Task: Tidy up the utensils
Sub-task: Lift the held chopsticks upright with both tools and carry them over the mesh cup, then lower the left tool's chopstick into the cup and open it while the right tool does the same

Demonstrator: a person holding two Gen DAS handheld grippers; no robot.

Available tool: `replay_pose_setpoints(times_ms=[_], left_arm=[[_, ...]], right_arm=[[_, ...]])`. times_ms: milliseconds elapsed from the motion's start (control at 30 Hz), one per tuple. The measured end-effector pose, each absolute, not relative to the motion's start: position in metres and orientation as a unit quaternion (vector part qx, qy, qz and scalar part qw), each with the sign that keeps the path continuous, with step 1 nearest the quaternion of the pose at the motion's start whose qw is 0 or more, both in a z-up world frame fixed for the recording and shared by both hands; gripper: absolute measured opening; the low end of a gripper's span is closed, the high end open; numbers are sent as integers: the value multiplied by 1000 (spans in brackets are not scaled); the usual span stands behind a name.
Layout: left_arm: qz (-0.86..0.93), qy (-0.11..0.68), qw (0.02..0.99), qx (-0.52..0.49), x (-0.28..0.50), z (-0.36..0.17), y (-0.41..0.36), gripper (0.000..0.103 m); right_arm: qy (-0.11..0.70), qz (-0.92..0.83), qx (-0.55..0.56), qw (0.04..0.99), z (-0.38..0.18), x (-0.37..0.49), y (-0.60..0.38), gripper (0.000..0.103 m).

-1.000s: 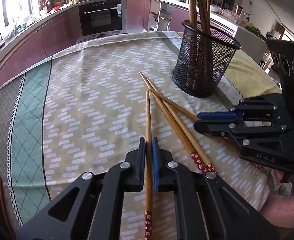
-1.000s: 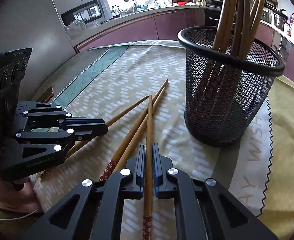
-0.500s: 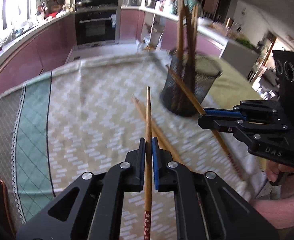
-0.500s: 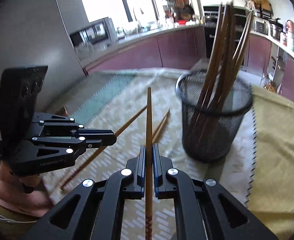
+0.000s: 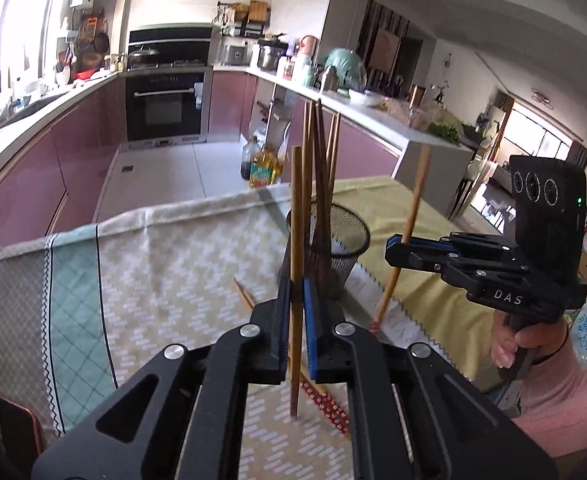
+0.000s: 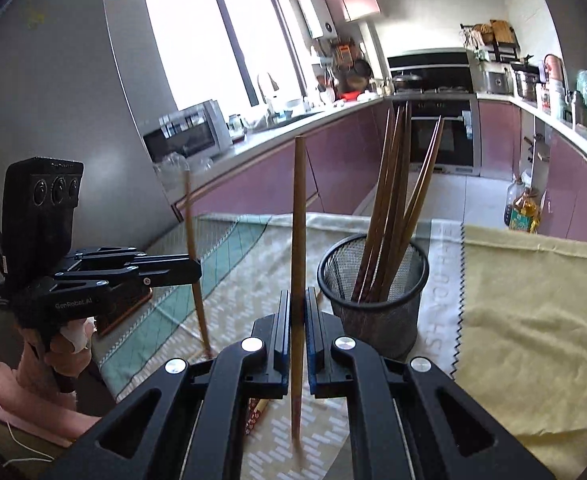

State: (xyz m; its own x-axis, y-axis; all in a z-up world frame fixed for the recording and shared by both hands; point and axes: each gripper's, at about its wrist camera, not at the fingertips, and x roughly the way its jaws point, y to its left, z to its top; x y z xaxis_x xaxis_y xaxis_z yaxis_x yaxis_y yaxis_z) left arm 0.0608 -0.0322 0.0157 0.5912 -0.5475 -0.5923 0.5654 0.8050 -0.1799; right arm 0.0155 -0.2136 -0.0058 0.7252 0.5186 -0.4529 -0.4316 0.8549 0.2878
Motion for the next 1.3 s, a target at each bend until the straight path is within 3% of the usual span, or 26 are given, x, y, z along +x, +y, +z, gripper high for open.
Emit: replay_pose_setpoints(times_ms=[900,1300], left_arm=[[-343,229,911,5,80,104,-64,7],[-334,233,913,34,94,103,-96,7]], right_arm=[[169,229,47,958,80,25,-248,6],[189,214,45,957,67,46,-245,6]])
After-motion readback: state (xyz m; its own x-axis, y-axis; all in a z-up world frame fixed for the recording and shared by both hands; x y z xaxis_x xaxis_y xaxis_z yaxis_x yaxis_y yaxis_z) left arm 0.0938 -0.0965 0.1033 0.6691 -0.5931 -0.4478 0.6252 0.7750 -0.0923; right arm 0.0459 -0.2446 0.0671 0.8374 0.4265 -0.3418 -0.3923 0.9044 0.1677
